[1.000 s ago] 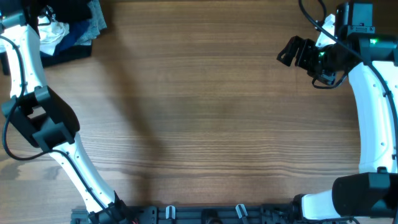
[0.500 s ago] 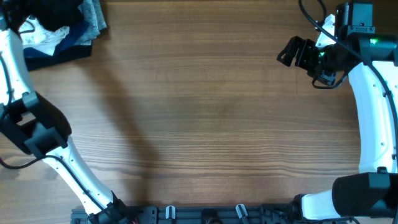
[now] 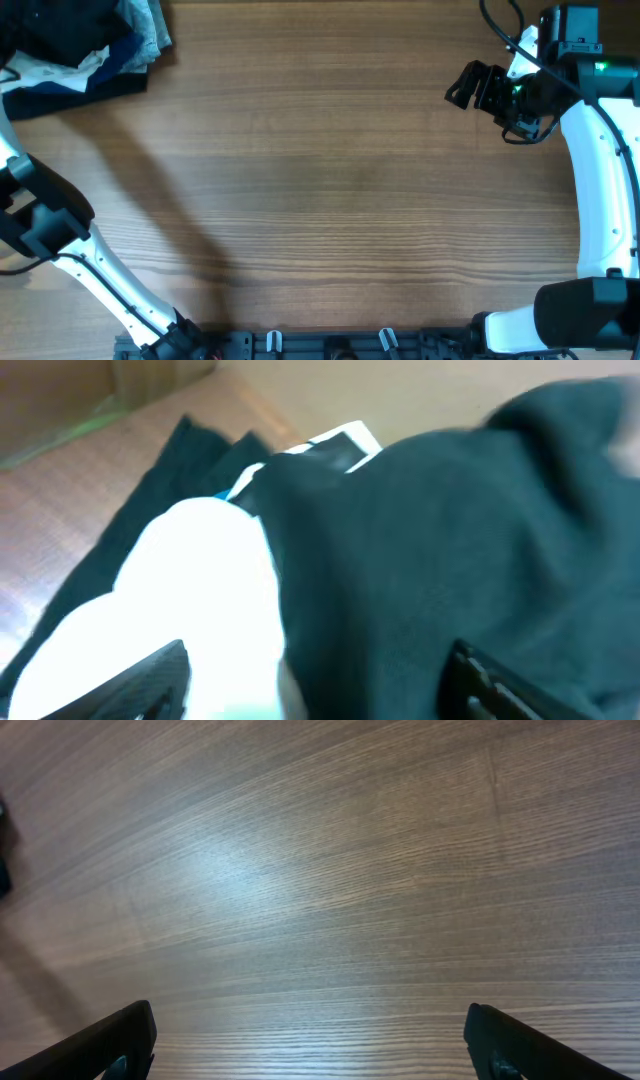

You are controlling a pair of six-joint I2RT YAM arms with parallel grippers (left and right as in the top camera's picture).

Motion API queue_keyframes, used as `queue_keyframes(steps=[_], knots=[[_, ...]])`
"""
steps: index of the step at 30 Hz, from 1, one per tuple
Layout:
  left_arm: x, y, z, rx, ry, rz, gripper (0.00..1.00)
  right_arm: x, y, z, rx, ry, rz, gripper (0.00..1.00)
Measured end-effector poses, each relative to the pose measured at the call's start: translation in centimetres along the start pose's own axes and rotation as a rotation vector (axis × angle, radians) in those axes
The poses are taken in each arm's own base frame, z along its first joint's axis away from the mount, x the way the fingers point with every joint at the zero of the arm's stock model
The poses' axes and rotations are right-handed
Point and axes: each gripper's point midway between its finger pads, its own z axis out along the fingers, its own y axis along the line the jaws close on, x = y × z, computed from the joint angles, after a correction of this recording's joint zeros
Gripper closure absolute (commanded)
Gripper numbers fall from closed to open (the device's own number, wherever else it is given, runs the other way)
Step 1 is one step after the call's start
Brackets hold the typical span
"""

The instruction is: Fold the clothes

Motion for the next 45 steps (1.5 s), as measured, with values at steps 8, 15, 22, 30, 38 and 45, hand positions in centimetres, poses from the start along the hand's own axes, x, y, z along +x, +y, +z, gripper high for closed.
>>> queue_keyframes(steps=[8, 15, 22, 30, 38, 45], knots=[[0.6, 0.7, 0.1, 0.006, 0.029, -0.015, 0.1, 0.1, 0.0, 0.0, 0.002, 0.006, 0.001, 0.01], [-1.1, -1.1, -2.0, 0.047, -0.004, 0.0, 0.16, 0.1, 0.0, 0.0, 0.002, 0.006, 0.002, 0.01], [-5.9, -6.8, -7.9, 0.149, -0.156, 0.073, 0.79, 0.0, 0.0, 0.0, 0.0, -0.001, 0.0, 0.01], [-6.5, -13.4, -7.7, 0.262, -0.255, 0.172, 0.94, 0.0, 0.0, 0.0, -0.001, -0.002, -0.001, 0.0], [-2.2, -9.3, 0.6, 0.214, -0.166, 0.144, 0.96, -0.2, 0.1, 0.0, -0.002, -0.007, -0.002, 0.0], [1.1, -5.5, 5.8, 0.177, -0.108, 0.114, 0.96, -0.2, 0.1, 0.0, -0.002, -0.007, -0.003, 0.0]])
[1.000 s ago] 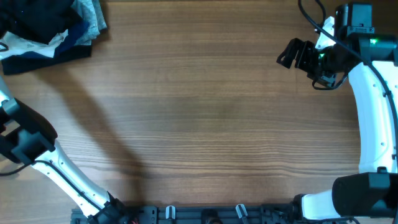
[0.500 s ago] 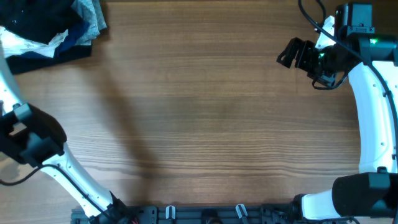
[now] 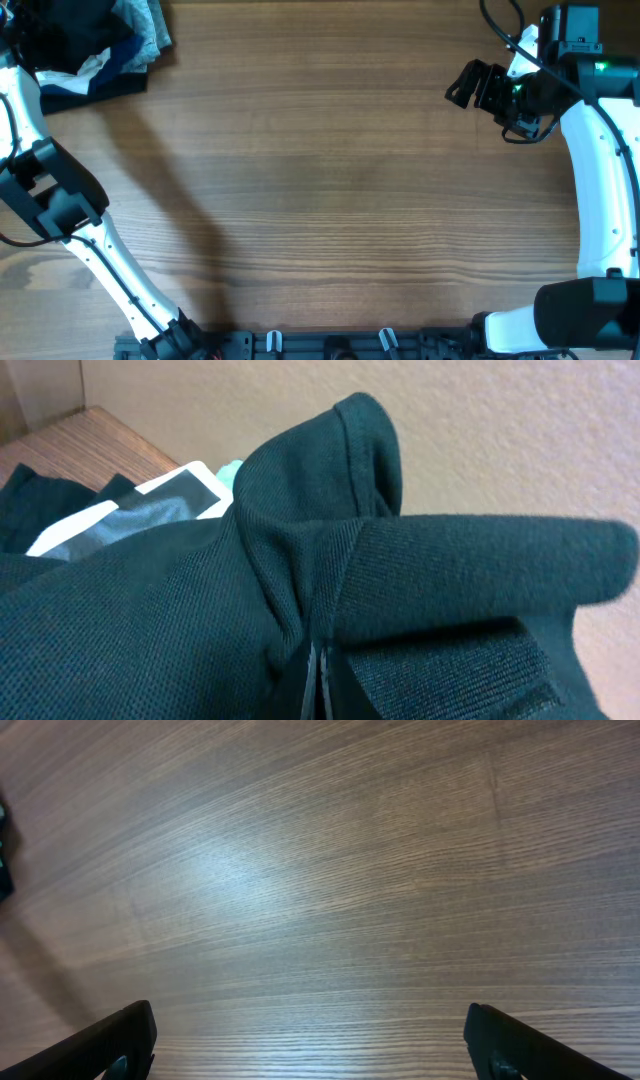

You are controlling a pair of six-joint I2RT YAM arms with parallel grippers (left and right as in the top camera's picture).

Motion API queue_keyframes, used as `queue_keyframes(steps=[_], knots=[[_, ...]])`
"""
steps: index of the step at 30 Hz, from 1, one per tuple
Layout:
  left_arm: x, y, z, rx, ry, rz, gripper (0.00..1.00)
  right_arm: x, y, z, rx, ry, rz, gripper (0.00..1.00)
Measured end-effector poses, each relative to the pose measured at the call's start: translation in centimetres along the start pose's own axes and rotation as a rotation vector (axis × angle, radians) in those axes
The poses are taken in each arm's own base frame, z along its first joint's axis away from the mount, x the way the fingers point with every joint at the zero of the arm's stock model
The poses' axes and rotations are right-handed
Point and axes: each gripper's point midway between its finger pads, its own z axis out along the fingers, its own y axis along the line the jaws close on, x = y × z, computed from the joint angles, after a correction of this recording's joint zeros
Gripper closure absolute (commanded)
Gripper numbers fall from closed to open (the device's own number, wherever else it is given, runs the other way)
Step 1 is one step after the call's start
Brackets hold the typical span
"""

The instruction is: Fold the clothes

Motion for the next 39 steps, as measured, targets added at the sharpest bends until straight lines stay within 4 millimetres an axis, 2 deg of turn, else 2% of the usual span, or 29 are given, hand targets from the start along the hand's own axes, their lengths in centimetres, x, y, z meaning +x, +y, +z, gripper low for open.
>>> queue_keyframes(steps=[10, 14, 18, 21, 27, 31, 35, 38, 39], knots=[[-0.7, -1.1, -0.5, 0.044, -0.007, -0.019, 0.96, 0.2, 0.0, 0.0, 0.002, 0.006, 0.002, 0.0], [-2.0, -2.7, -1.3, 0.074, -0.033, -0.041, 0.96, 0.2, -0.1, 0.0, 0.003, 0.006, 0.002, 0.0], [-4.3, -6.8, -2.5, 0.147, -0.103, -0.014, 0.96, 0.1, -0.1, 0.0, 0.005, 0.005, 0.002, 0.0], [-4.3, -9.1, -2.7, 0.149, -0.114, 0.001, 0.96, 0.1, -0.1, 0.0, 0.005, 0.005, 0.002, 0.01], [-3.2, -10.7, -2.0, 0.103, -0.117, 0.087, 0.96, -0.2, 0.0, 0.0, 0.0, -0.01, -0.003, 0.01], [-2.2, -9.8, -1.1, 0.058, -0.109, 0.11, 0.96, -0.2, 0.0, 0.0, 0.001, -0.01, -0.003, 0.01], [1.5, -6.2, 1.2, -0.034, -0.023, 0.092, 0.96, -0.3, -0.1, 0.0, 0.005, -0.013, -0.003, 0.01], [3.7, -4.5, 2.4, -0.06, 0.026, 0.082, 0.96, -0.3, -0.1, 0.0, 0.007, -0.013, -0.003, 0.01], [3.7, -4.5, 2.4, -0.061, 0.027, 0.082, 0.89, -0.3, -0.1, 0.0, 0.007, -0.014, -0.003, 0.01]])
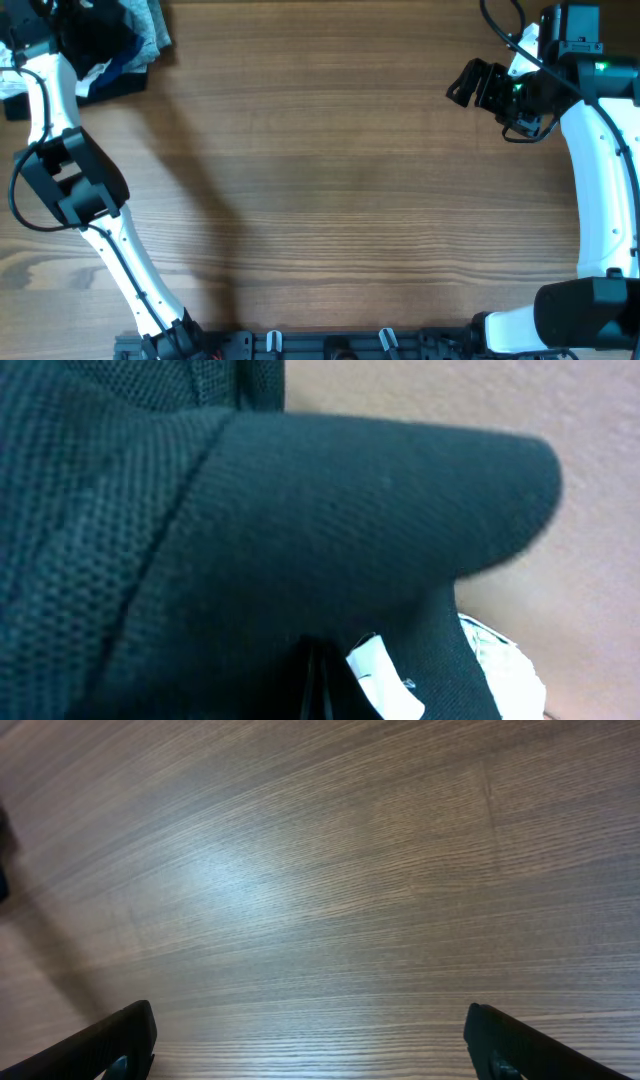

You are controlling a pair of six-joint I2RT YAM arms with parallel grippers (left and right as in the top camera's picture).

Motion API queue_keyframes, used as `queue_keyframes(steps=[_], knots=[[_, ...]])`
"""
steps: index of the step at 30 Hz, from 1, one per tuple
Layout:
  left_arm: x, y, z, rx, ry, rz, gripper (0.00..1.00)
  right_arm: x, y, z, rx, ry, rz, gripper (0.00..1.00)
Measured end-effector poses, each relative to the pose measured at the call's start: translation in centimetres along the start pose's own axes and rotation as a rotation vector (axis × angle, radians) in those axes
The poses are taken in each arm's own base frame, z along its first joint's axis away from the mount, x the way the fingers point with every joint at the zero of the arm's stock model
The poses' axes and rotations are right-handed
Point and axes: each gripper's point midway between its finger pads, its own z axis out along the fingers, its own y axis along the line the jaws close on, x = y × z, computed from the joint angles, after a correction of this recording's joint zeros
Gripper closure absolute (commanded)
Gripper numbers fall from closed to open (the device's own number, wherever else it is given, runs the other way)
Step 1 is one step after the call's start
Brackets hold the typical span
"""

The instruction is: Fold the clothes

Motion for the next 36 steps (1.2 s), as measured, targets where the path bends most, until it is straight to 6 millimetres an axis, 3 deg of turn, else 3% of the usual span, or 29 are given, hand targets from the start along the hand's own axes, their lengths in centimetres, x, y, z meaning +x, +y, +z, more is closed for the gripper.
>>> queue_keyframes(steps=[2, 3, 6, 8, 11, 15, 18, 23, 27, 30, 36], knots=[[-0.3, -0.1, -0.1, 0.003, -0.005, 0.006, 0.54, 0.0, 0.0, 0.0, 0.0, 0.0, 0.0, 0.0], [-0.3, -0.2, -0.1, 0.005, -0.006, 0.011, 0.49, 0.0, 0.0, 0.0, 0.0, 0.0, 0.0, 0.0], [-0.9, -1.3, -0.6, 0.031, -0.015, 0.016, 0.46, 0.0, 0.0, 0.0, 0.0, 0.0, 0.0, 0.0], [-1.4, -1.8, -1.0, 0.037, -0.021, 0.022, 0.31, 0.0, -0.1, 0.0, 0.003, -0.001, 0.0, 0.0], [-2.3, -2.2, -1.8, 0.039, -0.034, 0.028, 0.25, 0.0, -0.1, 0.0, 0.004, 0.001, 0.001, 0.0], [-4.6, -3.3, -4.2, 0.04, -0.063, 0.036, 0.0, 0.1, -0.1, 0.0, 0.005, 0.002, 0.001, 0.0], [-6.9, -4.7, -6.9, 0.045, -0.09, 0.04, 0.0, 0.1, -0.1, 0.0, 0.005, 0.002, 0.001, 0.0], [-11.6, -8.4, -13.6, 0.078, -0.169, 0.058, 0.0, -0.1, 0.0, 0.0, 0.003, -0.003, 0.0, 0.0], [-14.1, -10.9, -17.7, 0.113, -0.227, 0.074, 0.0, -0.1, 0.0, 0.0, 0.002, -0.005, -0.001, 0.0], [-14.0, -11.8, -18.9, 0.123, -0.214, 0.077, 0.0, -0.1, 0.0, 0.0, 0.002, -0.004, -0.001, 0.0], [-12.9, -12.0, -19.0, 0.142, -0.159, 0.074, 0.03, 0.0, -0.1, 0.0, 0.003, -0.001, 0.0, 0.0]])
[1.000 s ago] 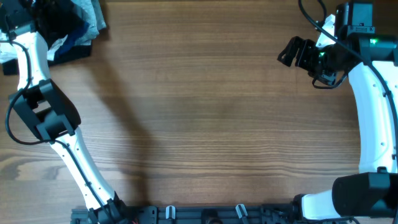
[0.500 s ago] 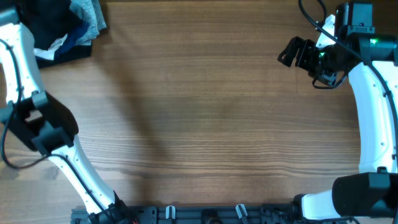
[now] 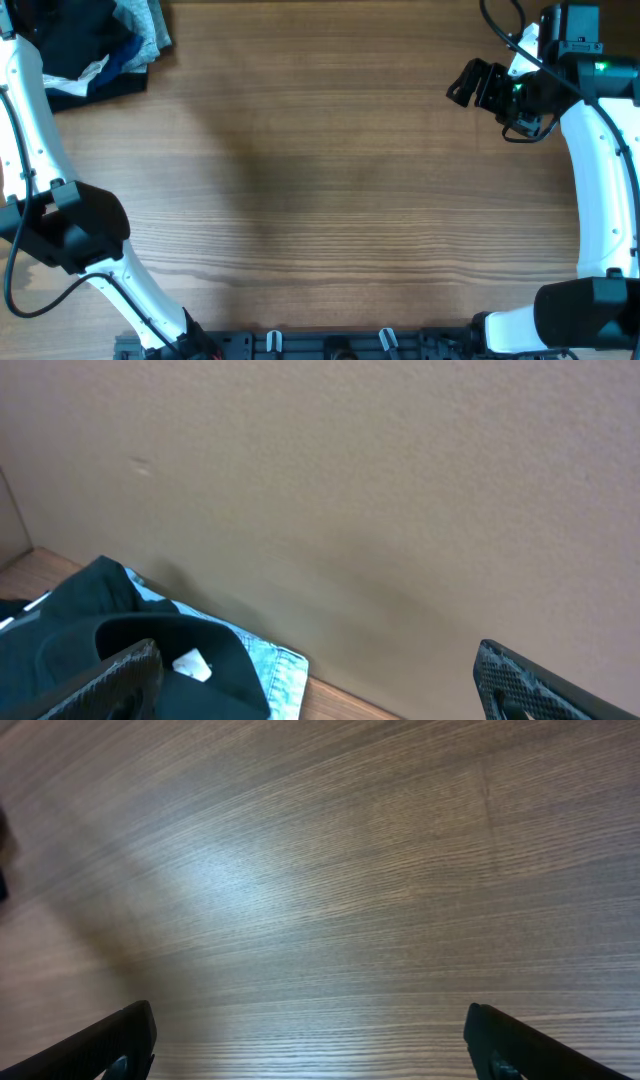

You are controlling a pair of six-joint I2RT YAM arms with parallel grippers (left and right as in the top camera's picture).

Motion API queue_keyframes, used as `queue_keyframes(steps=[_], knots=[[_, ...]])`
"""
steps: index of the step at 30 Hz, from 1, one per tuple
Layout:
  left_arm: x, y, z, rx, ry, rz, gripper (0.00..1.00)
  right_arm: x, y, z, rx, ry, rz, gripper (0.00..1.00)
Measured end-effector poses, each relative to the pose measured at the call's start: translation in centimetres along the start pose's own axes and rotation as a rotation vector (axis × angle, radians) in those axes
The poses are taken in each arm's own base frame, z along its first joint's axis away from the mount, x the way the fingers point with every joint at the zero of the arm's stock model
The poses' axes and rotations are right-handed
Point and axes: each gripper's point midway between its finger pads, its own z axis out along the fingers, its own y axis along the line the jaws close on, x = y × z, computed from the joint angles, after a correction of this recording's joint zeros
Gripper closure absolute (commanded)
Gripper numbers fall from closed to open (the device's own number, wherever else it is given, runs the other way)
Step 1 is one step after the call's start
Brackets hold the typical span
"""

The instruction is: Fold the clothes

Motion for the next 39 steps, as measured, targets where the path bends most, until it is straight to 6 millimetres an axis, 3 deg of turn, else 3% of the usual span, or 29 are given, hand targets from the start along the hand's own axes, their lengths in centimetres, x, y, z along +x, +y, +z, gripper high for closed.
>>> queue_keyframes(steps=[1, 3, 6, 11, 17, 21, 25, 30, 31, 32, 35, 37, 39], knots=[[0.0, 0.1, 0.0, -0.001, -0.001, 0.0, 0.09, 0.0, 0.0, 0.0, 0.0, 0.0, -0.001, 0.0], [-0.2, 0.4, 0.0, -0.011, -0.009, -0.004, 0.41, 0.1, 0.0, 0.0, 0.001, 0.002, -0.004, 0.0], [-1.0, 1.4, 0.3, -0.038, -0.049, 0.006, 0.79, 0.1, 0.0, 0.0, 0.001, 0.002, -0.019, 0.01], [-1.1, 5.2, 3.1, -0.099, -0.114, 0.0, 0.91, 0.1, -0.1, 0.0, 0.003, 0.003, -0.026, 0.01], [5.7, 11.6, 9.5, -0.176, -0.034, -0.026, 0.96, 0.2, -0.6, 0.0, 0.034, 0.004, -0.024, 0.0], [10.1, 14.4, 12.4, -0.212, 0.014, -0.038, 0.96, 0.2, -0.8, 0.0, 0.042, 0.005, -0.023, 0.0], [12.7, 15.7, 14.0, -0.222, 0.037, -0.042, 0.83, 0.2, -0.8, 0.0, 0.044, 0.005, -0.023, 0.0], [11.7, 14.2, 14.4, -0.175, -0.01, -0.03, 0.72, 0.3, -0.9, 0.0, 0.047, 0.011, -0.021, 0.0], [11.6, 13.7, 14.5, -0.158, -0.013, -0.028, 0.55, 0.4, -0.9, 0.0, 0.047, 0.011, -0.021, 0.0], [11.5, 13.3, 14.6, -0.141, -0.016, -0.023, 0.44, 0.4, -0.9, 0.0, 0.047, 0.011, -0.021, 0.01], [10.9, 10.9, 14.4, -0.074, -0.016, -0.014, 0.37, 0.4, -0.9, 0.0, 0.047, 0.011, -0.021, 0.0], [9.9, 8.7, 13.8, -0.019, -0.024, -0.005, 0.41, 0.4, -0.9, 0.0, 0.047, 0.011, -0.021, 0.0], [7.6, 5.3, 12.4, 0.053, -0.051, 0.014, 0.66, 0.4, -0.9, 0.0, 0.047, 0.011, -0.021, 0.0]])
